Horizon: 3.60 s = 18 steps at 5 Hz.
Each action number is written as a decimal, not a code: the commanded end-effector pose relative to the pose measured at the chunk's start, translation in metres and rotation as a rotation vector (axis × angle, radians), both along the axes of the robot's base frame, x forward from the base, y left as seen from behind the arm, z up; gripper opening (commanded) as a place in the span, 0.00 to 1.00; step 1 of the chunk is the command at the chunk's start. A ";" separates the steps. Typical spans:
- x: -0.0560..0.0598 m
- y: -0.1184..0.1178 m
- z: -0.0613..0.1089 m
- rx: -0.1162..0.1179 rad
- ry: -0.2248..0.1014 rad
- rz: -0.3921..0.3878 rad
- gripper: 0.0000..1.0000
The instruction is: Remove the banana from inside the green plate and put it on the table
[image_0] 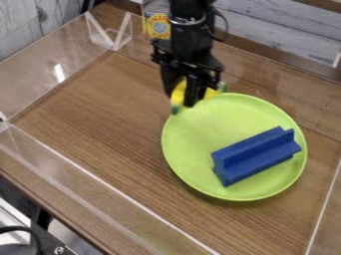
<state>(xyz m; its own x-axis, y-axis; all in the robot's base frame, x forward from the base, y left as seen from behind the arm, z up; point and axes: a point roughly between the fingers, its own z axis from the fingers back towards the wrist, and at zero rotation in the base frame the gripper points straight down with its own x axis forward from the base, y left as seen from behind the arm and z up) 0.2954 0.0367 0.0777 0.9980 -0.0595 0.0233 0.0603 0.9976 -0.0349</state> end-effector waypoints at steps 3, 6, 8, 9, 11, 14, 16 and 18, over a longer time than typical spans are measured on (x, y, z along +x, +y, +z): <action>-0.001 0.027 0.025 0.026 -0.087 0.018 0.00; -0.009 0.043 0.014 0.043 -0.070 0.034 0.00; -0.010 0.051 0.003 0.051 -0.058 0.044 0.00; -0.010 0.054 -0.003 0.052 -0.053 0.047 0.00; -0.011 0.059 -0.015 0.053 -0.044 0.054 0.00; -0.011 0.058 -0.007 0.016 -0.063 0.077 1.00; -0.013 0.054 0.009 -0.017 -0.084 0.093 1.00; -0.003 0.044 0.030 -0.028 -0.103 0.074 1.00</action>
<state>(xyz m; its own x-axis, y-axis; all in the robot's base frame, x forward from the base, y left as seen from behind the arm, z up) 0.2850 0.0796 0.0829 0.9988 0.0221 0.0445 -0.0183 0.9963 -0.0837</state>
